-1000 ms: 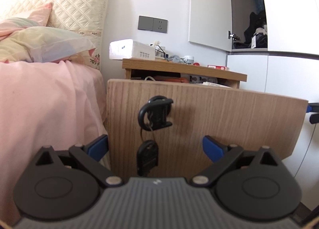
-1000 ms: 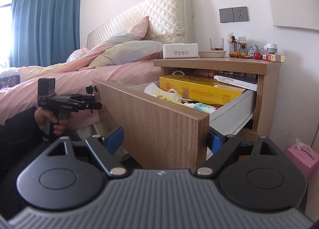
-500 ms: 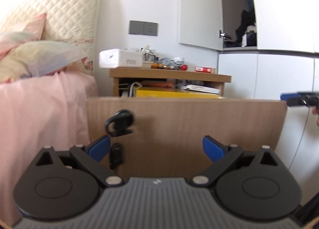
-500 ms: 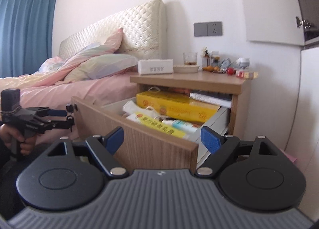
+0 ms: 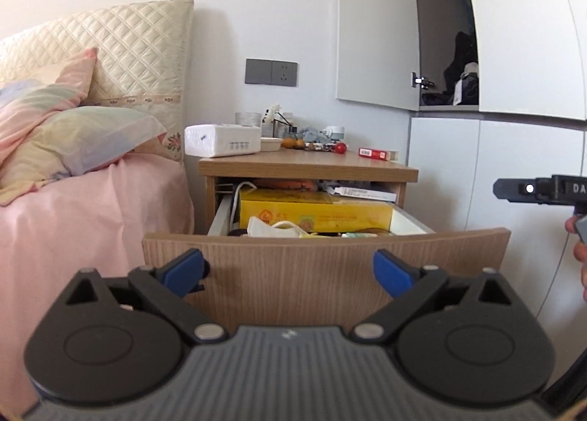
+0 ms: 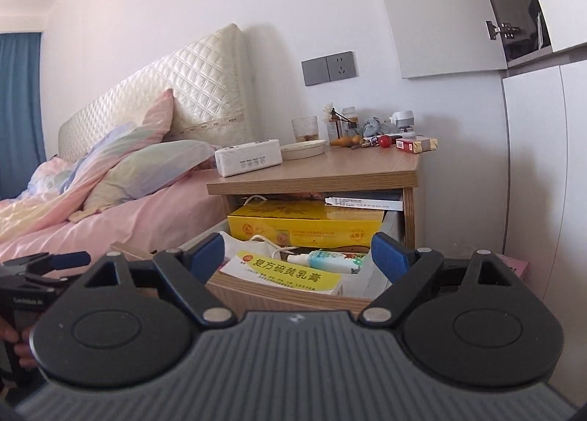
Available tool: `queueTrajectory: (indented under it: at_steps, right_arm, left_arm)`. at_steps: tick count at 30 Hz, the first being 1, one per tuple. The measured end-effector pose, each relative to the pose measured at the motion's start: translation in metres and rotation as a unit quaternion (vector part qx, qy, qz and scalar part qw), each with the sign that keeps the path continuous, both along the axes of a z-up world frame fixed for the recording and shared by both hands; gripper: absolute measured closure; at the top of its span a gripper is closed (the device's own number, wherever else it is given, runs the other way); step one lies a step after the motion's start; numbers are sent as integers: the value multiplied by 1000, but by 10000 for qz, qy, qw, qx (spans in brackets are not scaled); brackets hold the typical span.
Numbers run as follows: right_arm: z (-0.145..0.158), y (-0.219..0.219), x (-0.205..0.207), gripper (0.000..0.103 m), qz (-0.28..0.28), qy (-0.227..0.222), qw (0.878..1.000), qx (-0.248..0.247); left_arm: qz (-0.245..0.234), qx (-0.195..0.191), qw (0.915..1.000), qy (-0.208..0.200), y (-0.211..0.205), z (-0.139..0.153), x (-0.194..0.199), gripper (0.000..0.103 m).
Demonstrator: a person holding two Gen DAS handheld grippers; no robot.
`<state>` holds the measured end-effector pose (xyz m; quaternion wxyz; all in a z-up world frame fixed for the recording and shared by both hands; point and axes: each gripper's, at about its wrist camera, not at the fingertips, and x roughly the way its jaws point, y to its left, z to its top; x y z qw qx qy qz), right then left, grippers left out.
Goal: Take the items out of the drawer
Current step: 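Pull the top drawer open by its key with the left tool, then reach the right tool into the drawer over the white-yellow ointment box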
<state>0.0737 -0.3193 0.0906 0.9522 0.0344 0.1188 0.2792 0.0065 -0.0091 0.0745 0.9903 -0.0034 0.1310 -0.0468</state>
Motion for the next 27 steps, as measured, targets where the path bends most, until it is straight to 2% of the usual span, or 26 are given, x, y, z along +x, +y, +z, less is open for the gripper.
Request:
queueTrajectory:
  at_steps: [3,5,8,9,11,16,20,27]
  right_arm:
    - [4,11,-4,14,-118,84,9999,47]
    - [7,18,-6,13,-195,139,9997,77]
    - [13,25,-17,8,-69,62,9998,-153]
    - [17,31,-18,1,-85,25,9998,-163]
    - [24,40,-17,0,-55,-77,9999,-102]
    - [26,65,4,0,-161,-260,9995,-83]
    - [19,75,15,0,-359,-147,9992,-81]
    - [7,90,29,0,-834,133,9961,-249]
  left_arm:
    - [-51,-81,9999,96,-5,14,1,4]
    - [19,24,10000,34,-10,26,1,4]
    - [80,127,9999,-70,-12,43,3,4]
    - [44,113,9999,-103,-12,46,4,3]
    - [-1,89,9998,-154,-11,51,8,3]
    - [232,271,9991,-214,-4,45,27,1]
    - [490,343,9978,-269,8,34,42,1]
    - [377,-175,9986,320,24,5,66,1]
